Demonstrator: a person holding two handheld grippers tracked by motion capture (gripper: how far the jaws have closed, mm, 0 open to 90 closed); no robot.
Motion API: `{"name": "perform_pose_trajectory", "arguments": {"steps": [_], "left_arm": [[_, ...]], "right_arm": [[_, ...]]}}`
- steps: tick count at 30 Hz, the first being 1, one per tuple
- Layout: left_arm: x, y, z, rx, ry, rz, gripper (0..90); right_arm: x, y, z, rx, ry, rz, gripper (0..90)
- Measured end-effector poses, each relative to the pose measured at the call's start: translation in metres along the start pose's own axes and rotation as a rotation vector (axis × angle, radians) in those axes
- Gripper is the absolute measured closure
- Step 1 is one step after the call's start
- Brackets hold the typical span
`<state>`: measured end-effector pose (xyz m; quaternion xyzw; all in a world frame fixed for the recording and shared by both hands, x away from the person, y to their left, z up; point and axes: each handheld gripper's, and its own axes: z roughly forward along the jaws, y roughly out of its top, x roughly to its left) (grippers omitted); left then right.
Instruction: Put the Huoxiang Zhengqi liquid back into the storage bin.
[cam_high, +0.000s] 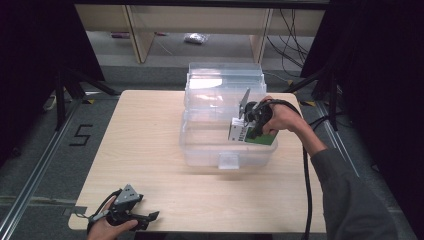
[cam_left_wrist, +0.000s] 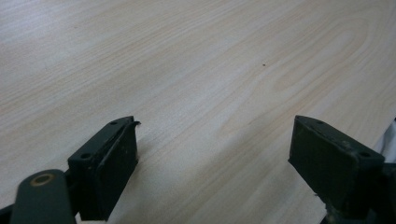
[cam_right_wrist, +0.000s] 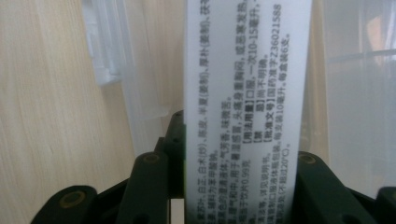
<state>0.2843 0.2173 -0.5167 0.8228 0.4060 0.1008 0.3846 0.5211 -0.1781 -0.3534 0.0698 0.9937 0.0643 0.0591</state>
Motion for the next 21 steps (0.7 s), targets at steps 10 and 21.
{"name": "perform_pose_trajectory", "arguments": {"steps": [10, 21], "left_arm": [[0.001, 0.000, -0.001, 0.014, 0.009, 0.015, 14.9], [0.001, 0.000, -0.001, 0.010, 0.009, 0.013, 14.9]], "right_arm": [[-0.006, -0.003, 0.028, 0.028, 0.039, -0.014, 64.8], [-0.012, -0.008, 0.052, 0.022, 0.059, 0.010, 64.6]]}}
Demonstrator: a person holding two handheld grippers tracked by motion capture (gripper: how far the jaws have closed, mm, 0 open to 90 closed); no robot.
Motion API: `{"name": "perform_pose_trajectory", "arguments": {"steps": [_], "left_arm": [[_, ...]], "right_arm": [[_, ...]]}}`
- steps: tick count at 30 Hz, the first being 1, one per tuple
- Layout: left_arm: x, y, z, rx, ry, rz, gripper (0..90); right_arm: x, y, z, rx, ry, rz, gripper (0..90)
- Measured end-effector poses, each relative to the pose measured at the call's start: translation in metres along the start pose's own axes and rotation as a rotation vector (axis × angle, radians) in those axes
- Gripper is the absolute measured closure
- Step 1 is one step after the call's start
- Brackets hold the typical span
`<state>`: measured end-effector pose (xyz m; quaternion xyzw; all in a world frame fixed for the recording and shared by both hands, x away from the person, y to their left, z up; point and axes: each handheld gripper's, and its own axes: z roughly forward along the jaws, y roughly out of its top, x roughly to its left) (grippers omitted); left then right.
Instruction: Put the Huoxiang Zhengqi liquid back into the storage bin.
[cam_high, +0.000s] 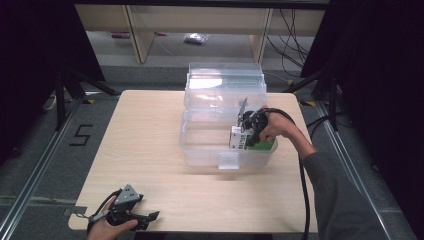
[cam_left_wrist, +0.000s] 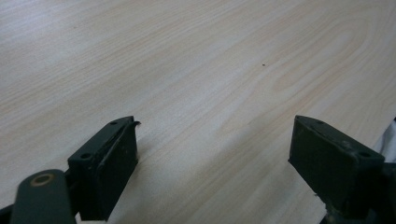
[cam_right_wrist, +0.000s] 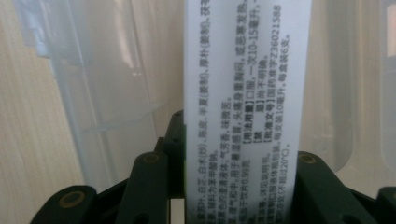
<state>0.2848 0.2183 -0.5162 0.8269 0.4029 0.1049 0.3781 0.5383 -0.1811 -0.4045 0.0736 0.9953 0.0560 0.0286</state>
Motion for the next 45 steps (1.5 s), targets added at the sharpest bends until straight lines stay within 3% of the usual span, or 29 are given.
{"name": "perform_pose_trajectory", "arguments": {"steps": [4, 7, 9, 10, 11, 12, 13, 16, 18, 21, 22, 23, 25, 28, 31, 36, 38, 41, 42, 45], "left_arm": [[0.000, 0.000, 0.000, 0.002, 0.001, 0.001, 14.9], [0.000, 0.000, 0.000, 0.003, 0.000, 0.003, 14.9], [0.000, 0.000, 0.000, 0.005, 0.001, 0.002, 14.9], [0.000, 0.000, 0.000, 0.006, 0.001, 0.006, 14.9], [0.000, 0.000, -0.001, 0.005, -0.001, 0.007, 14.9], [0.000, 0.000, 0.000, 0.004, 0.000, 0.007, 14.9], [0.000, 0.000, 0.000, -0.001, 0.002, 0.000, 14.9], [0.001, 0.000, 0.000, 0.004, 0.000, 0.008, 14.9], [0.000, 0.000, 0.000, -0.002, 0.001, 0.001, 14.9], [0.001, 0.000, 0.000, 0.004, -0.001, 0.009, 14.9], [0.001, 0.000, 0.000, 0.004, -0.001, 0.010, 14.9], [0.000, 0.000, 0.000, 0.001, 0.001, 0.005, 14.9], [0.001, 0.000, 0.000, 0.003, -0.001, 0.008, 14.9], [0.000, 0.000, 0.000, -0.001, 0.002, 0.003, 14.9], [0.000, 0.000, 0.000, 0.007, -0.003, 0.010, 14.9], [0.000, 0.000, -0.001, 0.010, -0.001, 0.008, 14.9], [0.000, 0.000, 0.000, 0.005, -0.003, 0.003, 14.9], [0.000, 0.000, 0.000, 0.005, -0.002, 0.006, 14.9], [0.000, 0.000, 0.000, 0.004, -0.003, 0.004, 14.9], [0.000, 0.000, 0.000, 0.006, 0.003, 0.007, 14.9]], "right_arm": [[-0.002, -0.001, 0.006, 0.009, 0.012, -0.012, 64.6], [0.000, -0.002, 0.009, 0.041, 0.016, 0.035, 64.5], [0.000, -0.002, 0.011, 0.043, 0.024, 0.034, 64.5], [-0.002, -0.002, 0.013, 0.015, 0.026, -0.002, 64.5], [-0.002, -0.002, 0.014, 0.019, 0.025, -0.015, 64.4], [0.000, -0.001, 0.015, 0.018, 0.045, 0.007, 64.3], [-0.004, -0.002, 0.017, 0.018, 0.030, -0.040, 64.3], [0.000, 0.000, 0.017, 0.033, 0.045, -0.002, 64.1], [-0.002, 0.000, 0.018, 0.047, 0.036, -0.044, 64.0], [-0.001, 0.000, 0.019, 0.051, 0.034, -0.034, 63.7], [0.001, 0.000, 0.018, 0.084, 0.038, 0.003, 63.5], [0.001, 0.000, 0.019, 0.083, 0.045, 0.007, 63.2], [-0.001, -0.001, 0.020, 0.057, 0.048, -0.036, 62.7], [0.002, -0.001, 0.017, 0.084, 0.053, 0.016, 60.8], [-0.001, -0.002, 0.012, 0.028, 0.052, -0.011, 59.8], [0.003, -0.009, -0.004, 0.014, 0.042, 0.060, 56.6], [0.005, -0.013, -0.012, -0.035, 0.047, 0.105, 55.7], [0.004, -0.021, -0.022, -0.095, 0.033, 0.124, 53.3], [0.002, -0.024, -0.026, -0.119, 0.014, 0.098, 52.0], [0.004, -0.031, -0.036, -0.168, 0.001, 0.137, 49.8]]}}
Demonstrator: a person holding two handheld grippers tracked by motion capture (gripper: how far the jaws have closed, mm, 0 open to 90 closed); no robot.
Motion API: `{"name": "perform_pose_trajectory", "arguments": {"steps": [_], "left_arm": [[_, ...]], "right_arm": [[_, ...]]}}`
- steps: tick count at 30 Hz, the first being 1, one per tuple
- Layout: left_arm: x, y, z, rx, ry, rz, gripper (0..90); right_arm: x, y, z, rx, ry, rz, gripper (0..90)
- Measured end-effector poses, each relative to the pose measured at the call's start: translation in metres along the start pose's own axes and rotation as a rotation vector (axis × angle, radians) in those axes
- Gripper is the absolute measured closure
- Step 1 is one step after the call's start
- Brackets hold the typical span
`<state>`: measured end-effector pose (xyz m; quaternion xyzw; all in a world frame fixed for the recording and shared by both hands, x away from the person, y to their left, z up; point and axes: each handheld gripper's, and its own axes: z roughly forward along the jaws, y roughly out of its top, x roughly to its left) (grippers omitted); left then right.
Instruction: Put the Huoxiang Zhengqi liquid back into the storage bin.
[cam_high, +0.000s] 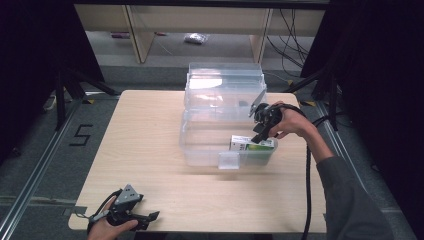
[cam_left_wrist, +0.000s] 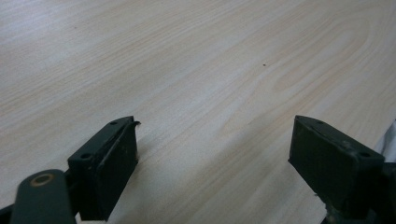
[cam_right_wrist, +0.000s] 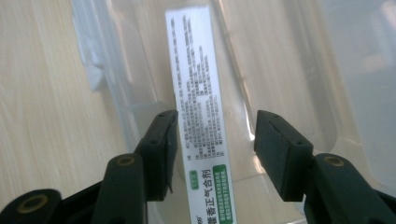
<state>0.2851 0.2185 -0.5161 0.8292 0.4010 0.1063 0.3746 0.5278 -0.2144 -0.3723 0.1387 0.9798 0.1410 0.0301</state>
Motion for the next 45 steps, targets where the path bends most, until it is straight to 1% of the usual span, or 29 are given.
{"name": "perform_pose_trajectory", "arguments": {"steps": [2, 4, 5, 7, 8, 9, 10, 12, 13, 14, 15, 17, 19, 20, 21, 24, 26, 28, 29, 31, 32, 33, 35, 36, 39, 40, 41, 44, 45], "left_arm": [[0.000, 0.000, 0.000, 0.003, 0.000, 0.001, 14.9], [0.000, 0.000, 0.000, 0.005, 0.000, 0.002, 14.9], [0.000, 0.000, 0.000, -0.003, 0.000, -0.004, 14.9], [-0.002, 0.000, 0.001, -0.016, -0.009, -0.020, 14.9], [0.000, 0.000, 0.000, 0.001, 0.000, 0.001, 14.9], [0.000, 0.000, 0.000, 0.001, 0.000, 0.000, 14.9], [0.000, 0.000, 0.000, -0.002, 0.000, -0.003, 14.9], [-0.001, -0.001, 0.001, -0.017, -0.008, -0.018, 14.9], [0.000, 0.000, 0.000, 0.000, -0.001, 0.004, 14.9], [0.000, 0.000, 0.000, -0.001, 0.001, -0.003, 14.9], [0.000, 0.000, 0.000, 0.002, 0.001, -0.002, 14.9], [0.000, 0.000, 0.000, 0.000, 0.002, -0.003, 14.9], [0.000, 0.000, 0.000, 0.001, 0.001, -0.002, 14.9], [0.000, 0.000, 0.000, 0.003, 0.001, 0.000, 14.9], [0.000, 0.000, 0.000, 0.003, 0.001, -0.001, 14.9], [0.000, 0.000, 0.000, 0.002, 0.000, -0.002, 14.9], [0.000, 0.000, 0.000, -0.001, -0.002, -0.002, 14.9], [0.000, 0.000, 0.000, 0.003, 0.001, -0.001, 14.9], [0.000, 0.000, 0.000, 0.003, 0.000, 0.002, 14.9], [0.000, 0.000, 0.000, 0.004, 0.003, 0.001, 14.9], [-0.001, 0.000, 0.000, -0.003, 0.001, -0.004, 14.9], [0.000, 0.000, 0.001, -0.003, -0.001, -0.001, 14.9], [0.000, 0.000, 0.001, 0.004, -0.001, 0.005, 14.9], [0.000, 0.000, 0.000, 0.004, 0.001, 0.004, 14.9], [0.000, 0.000, 0.000, 0.005, 0.002, 0.001, 14.9], [0.000, 0.000, 0.000, 0.003, 0.000, 0.003, 14.9], [0.000, 0.000, 0.001, 0.003, 0.000, 0.004, 14.9], [0.000, 0.000, 0.001, 0.004, 0.000, 0.003, 14.9], [0.000, 0.000, 0.001, 0.003, -0.001, 0.003, 14.9]], "right_arm": [[0.001, -0.003, -0.007, -0.057, 0.002, 0.042, 47.8], [0.002, -0.006, -0.013, -0.085, -0.012, 0.059, 45.6], [0.004, -0.006, -0.015, -0.088, -0.032, 0.083, 44.4], [0.008, -0.006, -0.019, -0.104, -0.045, 0.087, 43.4], [0.009, -0.006, -0.020, -0.116, -0.058, 0.093, 42.3], [0.012, -0.005, -0.022, -0.124, -0.058, 0.105, 41.2], [0.013, -0.004, -0.024, -0.135, -0.075, 0.097, 40.8], [0.020, -0.002, -0.027, -0.162, -0.074, 0.123, 40.8], [0.022, -0.001, -0.029, -0.185, -0.075, 0.131, 40.4], [0.025, 0.000, -0.030, -0.200, -0.072, 0.130, 39.7], [0.029, 0.000, -0.030, -0.195, -0.070, 0.150, 39.5], [0.034, 0.000, -0.032, -0.206, -0.090, 0.159, 37.8], [0.037, -0.001, -0.033, -0.237, -0.096, 0.148, 36.6], [0.040, -0.002, -0.034, -0.248, -0.084, 0.182, 35.5], [0.041, -0.004, -0.035, -0.265, -0.092, 0.192, 35.2], [0.047, -0.007, -0.034, -0.314, -0.118, 0.180, 34.9], [0.052, -0.009, -0.036, -0.320, -0.081, 0.189, 34.8], [0.053, -0.012, -0.035, -0.367, -0.109, 0.185, 34.1], [0.055, -0.013, -0.034, -0.383, -0.107, 0.202, 33.8], [0.057, -0.015, -0.035, -0.397, -0.108, 0.185, 33.4], [0.060, -0.016, -0.034, -0.406, -0.116, 0.204, 32.3], [0.061, -0.016, -0.035, -0.409, -0.104, 0.176, 32.0], [0.065, -0.017, -0.034, -0.439, -0.107, 0.190, 32.0], [0.066, -0.017, -0.035, -0.442, -0.110, 0.191, 31.9], [0.071, -0.018, -0.034, -0.457, -0.087, 0.208, 31.2], [0.071, -0.018, -0.031, -0.473, -0.099, 0.200, 30.7], [0.073, -0.018, -0.031, -0.457, -0.100, 0.200, 30.5], [0.075, -0.019, -0.028, -0.459, -0.100, 0.201, 30.5], [0.077, -0.019, -0.024, -0.470, -0.097, 0.211, 30.5]]}}
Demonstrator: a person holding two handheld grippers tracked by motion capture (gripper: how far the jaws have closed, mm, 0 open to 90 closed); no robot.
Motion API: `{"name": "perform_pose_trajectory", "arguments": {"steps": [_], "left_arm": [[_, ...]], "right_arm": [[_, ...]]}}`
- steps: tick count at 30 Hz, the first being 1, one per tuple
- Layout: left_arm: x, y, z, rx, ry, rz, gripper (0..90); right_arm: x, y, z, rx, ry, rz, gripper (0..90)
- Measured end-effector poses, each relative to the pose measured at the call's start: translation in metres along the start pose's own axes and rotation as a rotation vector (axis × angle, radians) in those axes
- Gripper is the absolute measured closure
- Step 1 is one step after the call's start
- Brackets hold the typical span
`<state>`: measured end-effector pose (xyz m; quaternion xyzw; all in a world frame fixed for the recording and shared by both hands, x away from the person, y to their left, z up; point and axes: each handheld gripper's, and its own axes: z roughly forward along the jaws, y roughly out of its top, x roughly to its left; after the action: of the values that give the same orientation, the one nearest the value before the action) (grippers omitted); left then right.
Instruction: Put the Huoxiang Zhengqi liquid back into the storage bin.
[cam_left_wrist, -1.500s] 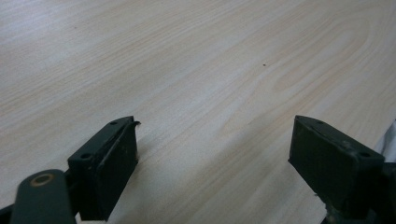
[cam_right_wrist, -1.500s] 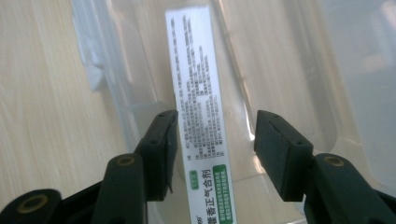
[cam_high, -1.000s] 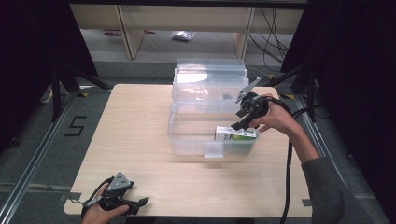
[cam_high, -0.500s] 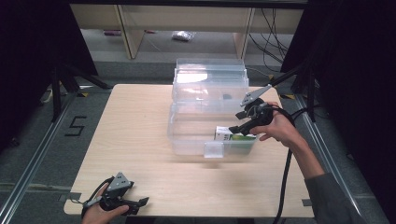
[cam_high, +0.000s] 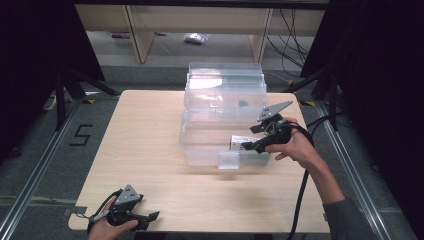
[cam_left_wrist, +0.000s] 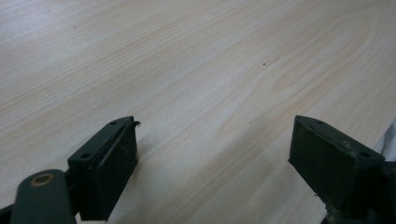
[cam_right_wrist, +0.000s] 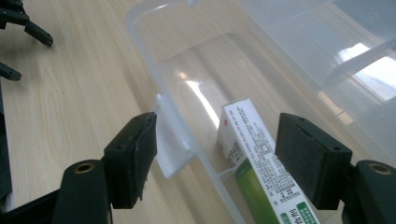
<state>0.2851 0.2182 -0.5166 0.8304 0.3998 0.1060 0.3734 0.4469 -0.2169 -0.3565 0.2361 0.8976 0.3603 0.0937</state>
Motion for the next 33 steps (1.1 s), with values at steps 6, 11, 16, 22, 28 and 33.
{"name": "perform_pose_trajectory", "arguments": {"steps": [6, 11, 16, 22, 28, 33], "left_arm": [[-0.001, 0.000, 0.001, -0.014, -0.013, -0.017, 14.9], [-0.001, 0.000, 0.001, -0.004, -0.010, -0.018, 14.9], [-0.002, 0.000, 0.001, -0.018, -0.012, -0.019, 14.9], [-0.002, 0.000, 0.000, -0.015, -0.011, -0.020, 14.9], [-0.002, 0.000, 0.000, -0.015, -0.011, -0.018, 14.9], [-0.002, 0.000, 0.000, -0.015, -0.010, -0.016, 14.9]], "right_arm": [[0.004, -0.006, 0.005, 0.011, 0.014, -0.008, 30.1], [0.010, -0.008, 0.006, 0.011, 0.021, 0.006, 30.0], [0.017, -0.012, 0.009, 0.005, 0.027, 0.027, 29.6], [0.021, -0.015, 0.013, -0.013, 0.032, 0.014, 29.1], [0.028, -0.020, 0.015, -0.011, 0.037, 0.031, 28.2], [0.032, -0.026, 0.017, -0.016, 0.035, 0.035, 27.3]]}}
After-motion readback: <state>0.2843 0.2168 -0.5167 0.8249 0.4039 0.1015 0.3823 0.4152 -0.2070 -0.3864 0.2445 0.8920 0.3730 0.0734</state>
